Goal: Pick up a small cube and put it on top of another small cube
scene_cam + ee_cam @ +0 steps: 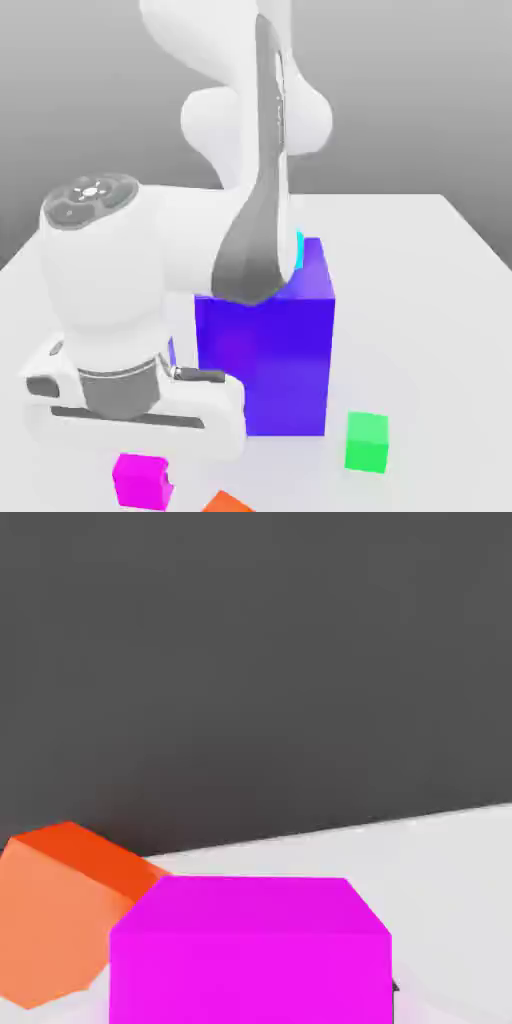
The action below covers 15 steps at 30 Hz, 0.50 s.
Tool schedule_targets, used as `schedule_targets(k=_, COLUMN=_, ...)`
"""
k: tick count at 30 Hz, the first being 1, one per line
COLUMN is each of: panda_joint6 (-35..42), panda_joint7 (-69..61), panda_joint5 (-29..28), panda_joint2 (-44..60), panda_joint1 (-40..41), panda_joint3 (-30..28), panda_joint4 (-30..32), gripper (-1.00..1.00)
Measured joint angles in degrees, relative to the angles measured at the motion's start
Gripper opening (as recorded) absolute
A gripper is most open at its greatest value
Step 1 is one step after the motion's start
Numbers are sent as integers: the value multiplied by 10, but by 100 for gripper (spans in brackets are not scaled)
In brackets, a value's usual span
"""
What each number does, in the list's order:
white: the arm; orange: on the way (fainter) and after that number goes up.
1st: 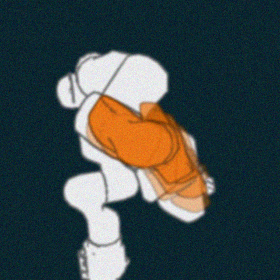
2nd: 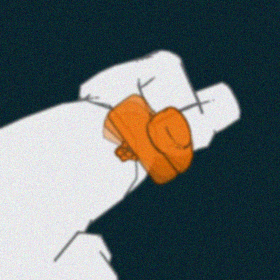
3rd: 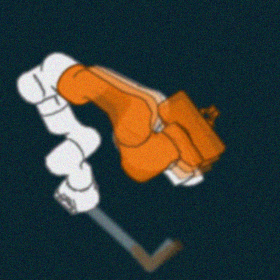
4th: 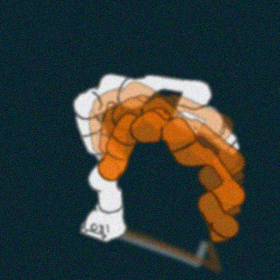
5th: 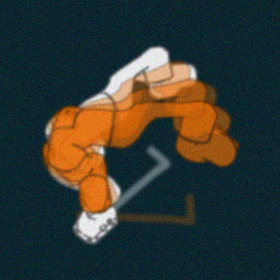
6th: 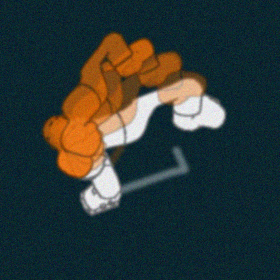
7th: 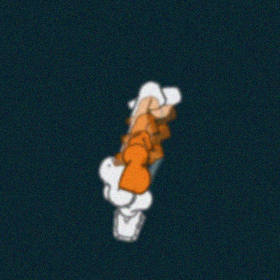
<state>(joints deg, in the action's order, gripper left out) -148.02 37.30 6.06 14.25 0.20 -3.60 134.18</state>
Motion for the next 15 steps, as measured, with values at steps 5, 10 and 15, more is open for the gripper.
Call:
schedule_targets(k=5, panda_joint6=-22, panda_joint7=36, panda_joint5=-43, panda_joint2=-91, panda_joint1=-89, panda_joint3=71, panda_joint4=110, gripper=-100)
schedule_targets(k=10, panda_joint6=-96, panda_joint7=65, panda_joint5=-79, panda_joint2=-60, panda_joint1=-138, panda_joint3=85, panda_joint4=153, gripper=-100)
schedule_targets(k=15, panda_joint6=-129, panda_joint7=72, panda_joint5=-88, panda_joint2=-26, panda_joint1=-142, panda_joint3=80, panda_joint4=152, gripper=100)
